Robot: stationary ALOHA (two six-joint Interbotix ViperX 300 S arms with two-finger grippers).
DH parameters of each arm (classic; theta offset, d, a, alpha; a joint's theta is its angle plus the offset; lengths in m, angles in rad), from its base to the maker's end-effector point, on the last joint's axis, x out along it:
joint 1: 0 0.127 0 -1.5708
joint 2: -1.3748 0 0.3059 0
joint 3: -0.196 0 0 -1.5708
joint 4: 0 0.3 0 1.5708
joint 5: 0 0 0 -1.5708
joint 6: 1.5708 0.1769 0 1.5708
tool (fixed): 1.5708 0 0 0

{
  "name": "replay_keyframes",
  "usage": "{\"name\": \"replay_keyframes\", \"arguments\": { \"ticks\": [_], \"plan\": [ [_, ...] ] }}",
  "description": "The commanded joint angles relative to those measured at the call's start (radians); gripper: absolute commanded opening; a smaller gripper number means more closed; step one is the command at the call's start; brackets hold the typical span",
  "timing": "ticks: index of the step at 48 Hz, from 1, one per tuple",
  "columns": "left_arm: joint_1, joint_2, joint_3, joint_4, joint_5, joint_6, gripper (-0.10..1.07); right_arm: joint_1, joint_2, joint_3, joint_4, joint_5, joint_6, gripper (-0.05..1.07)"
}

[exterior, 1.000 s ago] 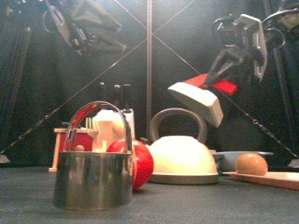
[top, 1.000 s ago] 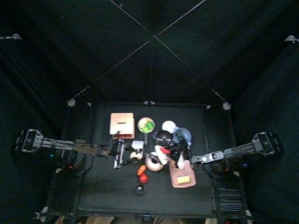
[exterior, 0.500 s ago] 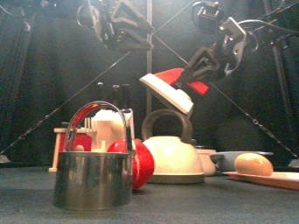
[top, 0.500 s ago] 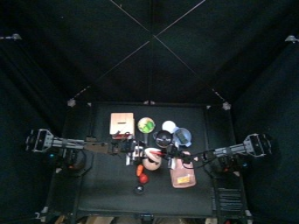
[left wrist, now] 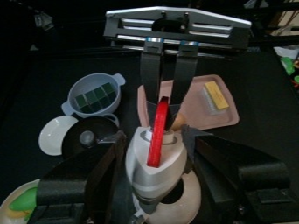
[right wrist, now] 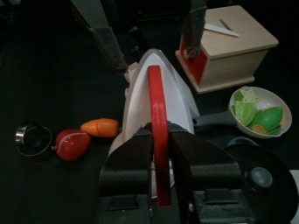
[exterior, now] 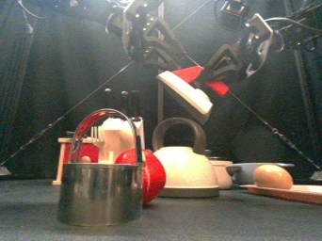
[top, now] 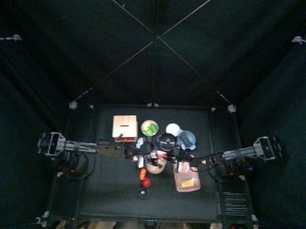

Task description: Place iron left of carrot

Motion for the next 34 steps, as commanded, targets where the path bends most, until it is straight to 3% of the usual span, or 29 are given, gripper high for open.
{"name": "replay_keyframes", "arguments": {
  "ticks": [1,34],
  "plan": [
    [-0.003,0.015,-0.051,-0.006,0.02,0.0,0.9,0.005,-0.029,-0.012,-0.006,0.003,0.002,0.45],
    [-0.006,0.074,-0.044,-0.009,0.026,0.0,0.88,0.005,-0.031,-0.009,-0.006,0.008,0.002,0.45]
  ]
}}
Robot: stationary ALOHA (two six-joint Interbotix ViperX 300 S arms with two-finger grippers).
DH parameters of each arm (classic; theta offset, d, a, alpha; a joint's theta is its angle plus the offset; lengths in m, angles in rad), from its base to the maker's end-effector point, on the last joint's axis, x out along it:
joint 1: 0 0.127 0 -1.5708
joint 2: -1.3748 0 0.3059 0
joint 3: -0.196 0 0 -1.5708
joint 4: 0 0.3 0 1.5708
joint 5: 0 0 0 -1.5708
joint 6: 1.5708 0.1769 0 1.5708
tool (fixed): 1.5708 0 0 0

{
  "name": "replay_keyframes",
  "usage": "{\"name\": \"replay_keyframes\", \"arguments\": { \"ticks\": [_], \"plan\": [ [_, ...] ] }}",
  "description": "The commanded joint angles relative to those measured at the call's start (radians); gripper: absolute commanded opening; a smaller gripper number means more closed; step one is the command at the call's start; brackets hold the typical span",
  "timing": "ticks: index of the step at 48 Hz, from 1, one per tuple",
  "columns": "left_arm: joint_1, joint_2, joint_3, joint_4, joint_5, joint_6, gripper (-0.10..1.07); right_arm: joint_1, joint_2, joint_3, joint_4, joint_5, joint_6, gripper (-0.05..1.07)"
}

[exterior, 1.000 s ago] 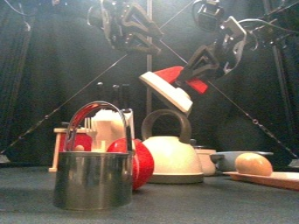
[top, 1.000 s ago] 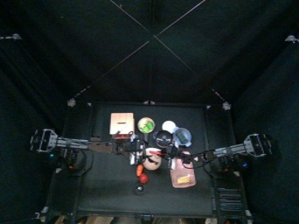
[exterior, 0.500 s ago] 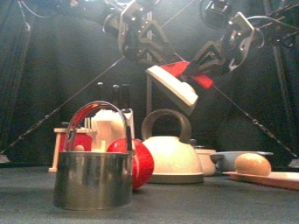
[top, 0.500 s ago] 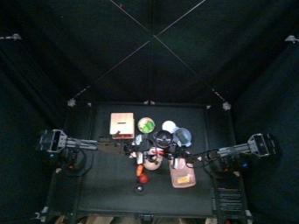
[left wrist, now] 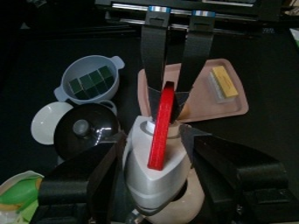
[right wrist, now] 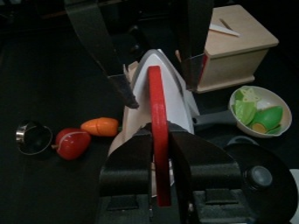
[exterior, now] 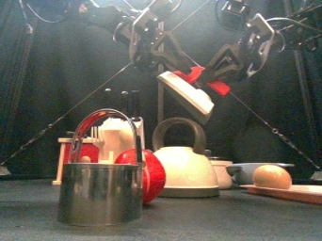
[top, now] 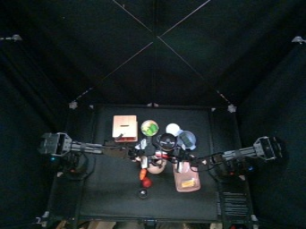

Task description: Place iron left of carrot

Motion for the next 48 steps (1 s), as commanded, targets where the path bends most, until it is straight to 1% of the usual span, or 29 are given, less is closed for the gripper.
{"name": "replay_keyframes", "arguments": {
  "ticks": [1,8,16,21,25,28,35,39,42,48],
  "plan": [
    [-0.002,0.0,-0.018,0.002,-0.005,0.0,0.87,0.002,-0.025,-0.012,-0.006,0.008,0.0,0.45],
    [-0.002,0.011,-0.02,0.002,-0.005,0.0,0.78,0.002,-0.026,-0.012,-0.006,0.008,0.002,0.46],
    [-0.003,0.011,-0.021,0.0,-0.006,0.0,0.61,0.002,-0.025,-0.009,-0.003,0.009,0.002,0.47],
    [-0.005,0.011,-0.023,0.0,-0.005,-0.002,0.5,0.002,-0.025,-0.006,-0.003,0.011,0.002,0.49],
    [-0.005,0.011,-0.021,0.0,-0.006,-0.002,0.45,0.003,-0.025,-0.006,-0.003,0.014,0.002,0.54],
    [-0.005,0.011,-0.021,-0.002,-0.006,-0.002,0.43,0.003,-0.025,-0.005,-0.002,0.015,0.003,0.58],
    [-0.005,0.011,-0.023,0.0,-0.006,-0.002,0.43,0.003,-0.026,-0.002,0.005,0.02,0.003,0.76],
    [-0.005,0.009,-0.021,-0.002,-0.006,-0.002,0.43,0.002,-0.029,0.0,0.015,0.028,0.003,0.83],
    [-0.005,0.011,-0.021,-0.002,-0.006,-0.002,0.43,0.002,-0.032,0.005,0.026,0.038,0.0,0.85],
    [-0.006,0.009,-0.021,0.0,-0.006,-0.002,0.43,0.002,-0.041,0.015,0.041,0.061,0.0,0.85]
  ]
}}
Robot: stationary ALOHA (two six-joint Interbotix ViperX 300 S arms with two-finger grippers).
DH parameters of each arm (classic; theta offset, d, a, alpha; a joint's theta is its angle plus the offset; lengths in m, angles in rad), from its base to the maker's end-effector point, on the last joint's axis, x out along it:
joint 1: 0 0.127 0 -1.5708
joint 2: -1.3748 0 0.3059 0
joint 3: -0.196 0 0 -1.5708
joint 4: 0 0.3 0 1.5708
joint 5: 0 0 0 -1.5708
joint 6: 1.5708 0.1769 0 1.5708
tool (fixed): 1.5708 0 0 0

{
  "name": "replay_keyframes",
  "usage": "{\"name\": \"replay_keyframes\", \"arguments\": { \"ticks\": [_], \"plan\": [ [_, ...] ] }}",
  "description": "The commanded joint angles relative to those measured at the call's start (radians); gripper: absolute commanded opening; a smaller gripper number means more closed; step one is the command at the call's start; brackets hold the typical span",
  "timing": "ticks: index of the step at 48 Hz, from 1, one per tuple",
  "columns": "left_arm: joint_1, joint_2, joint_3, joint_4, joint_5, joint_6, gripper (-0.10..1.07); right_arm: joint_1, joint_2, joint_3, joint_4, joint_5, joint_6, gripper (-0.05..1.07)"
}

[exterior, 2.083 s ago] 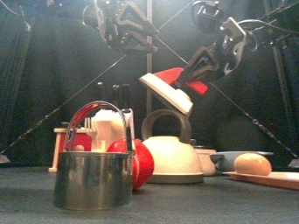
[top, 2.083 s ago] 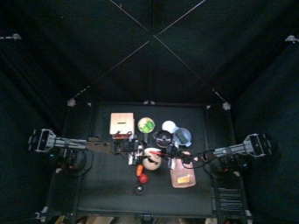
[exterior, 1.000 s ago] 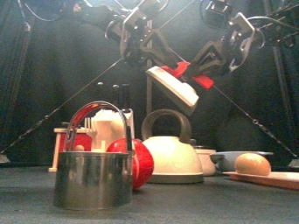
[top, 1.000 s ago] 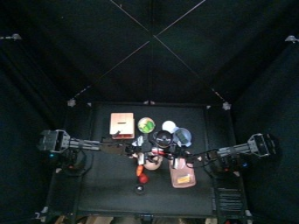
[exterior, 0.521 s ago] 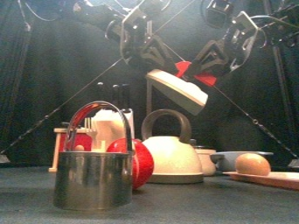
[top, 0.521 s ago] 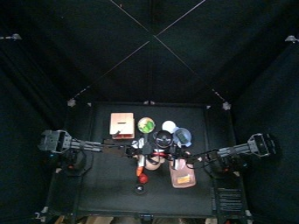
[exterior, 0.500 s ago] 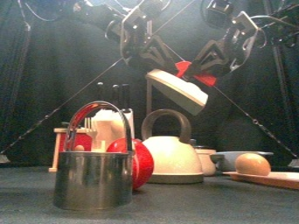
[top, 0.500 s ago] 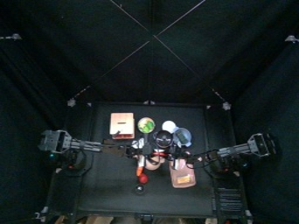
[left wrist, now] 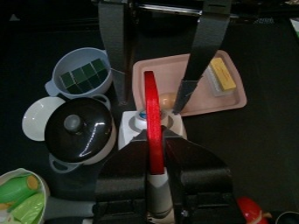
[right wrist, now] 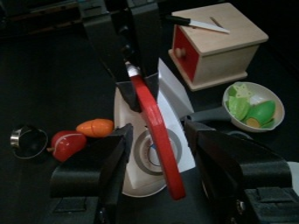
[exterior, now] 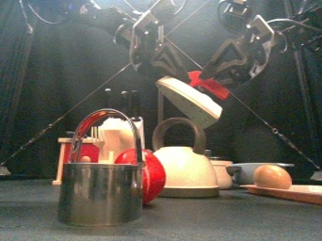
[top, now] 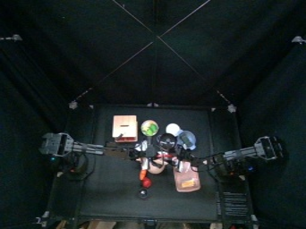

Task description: Place iron left of carrot

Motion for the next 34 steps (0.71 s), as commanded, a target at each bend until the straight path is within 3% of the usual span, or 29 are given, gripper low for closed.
{"name": "replay_keyframes", "arguments": {
  "ticks": [1,25,34],
  "plan": [
    [0.002,-0.012,-0.021,0.002,-0.006,-0.002,0.43,0.0,-0.029,-0.003,0.003,0.017,-0.002,0.85],
    [-0.014,-0.025,-0.015,0.002,-0.005,-0.003,0.43,0.011,-0.054,0.011,0.011,0.021,0.0,0.85],
    [-0.044,-0.077,0.002,0.002,0.0,-0.005,0.43,0.02,-0.075,0.021,0.011,0.023,-0.002,0.85]
  ]
}}
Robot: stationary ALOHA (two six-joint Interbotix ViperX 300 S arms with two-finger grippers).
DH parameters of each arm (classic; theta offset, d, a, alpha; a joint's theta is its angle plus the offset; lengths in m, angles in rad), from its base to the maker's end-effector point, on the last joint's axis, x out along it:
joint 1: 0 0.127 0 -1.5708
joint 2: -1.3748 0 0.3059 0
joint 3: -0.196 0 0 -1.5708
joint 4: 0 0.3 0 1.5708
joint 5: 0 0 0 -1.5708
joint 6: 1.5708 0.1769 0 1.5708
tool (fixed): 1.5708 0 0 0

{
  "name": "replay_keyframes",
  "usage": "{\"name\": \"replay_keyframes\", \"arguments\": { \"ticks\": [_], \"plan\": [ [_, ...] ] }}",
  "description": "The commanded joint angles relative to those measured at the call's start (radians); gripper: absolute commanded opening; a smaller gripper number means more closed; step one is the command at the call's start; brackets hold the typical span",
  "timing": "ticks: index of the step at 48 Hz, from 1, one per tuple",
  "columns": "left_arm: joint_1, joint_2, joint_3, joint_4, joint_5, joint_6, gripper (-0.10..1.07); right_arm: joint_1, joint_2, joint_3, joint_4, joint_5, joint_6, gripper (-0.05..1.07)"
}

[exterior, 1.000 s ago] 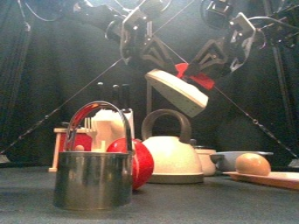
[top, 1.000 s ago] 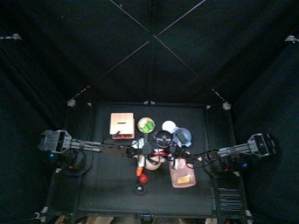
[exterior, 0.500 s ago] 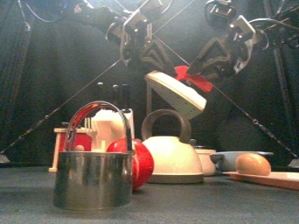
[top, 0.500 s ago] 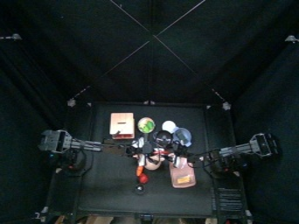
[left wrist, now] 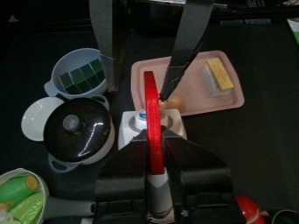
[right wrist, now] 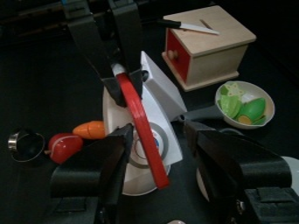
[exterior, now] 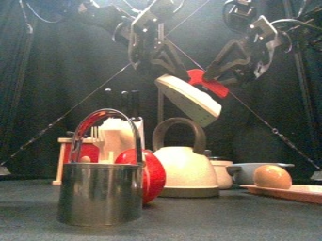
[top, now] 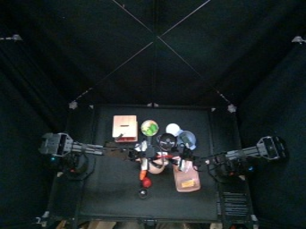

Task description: Place iron left of carrot

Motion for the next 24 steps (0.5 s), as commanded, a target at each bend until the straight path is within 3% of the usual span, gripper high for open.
{"name": "replay_keyframes", "arguments": {
  "ticks": [1,12,24],
  "plan": [
    [-0.017,-0.064,0.0,0.002,-0.005,-0.003,0.42,0.005,-0.032,-0.003,0.0,0.008,-0.002,0.85],
    [-0.078,-0.183,0.109,-0.017,-0.006,-0.003,0.43,0.018,-0.08,0.031,0.023,0.051,0.003,0.85],
    [-0.19,-0.367,0.307,-0.032,-0.035,-0.003,0.43,0.018,-0.091,0.043,0.052,0.094,0.003,0.85]
  ]
}}
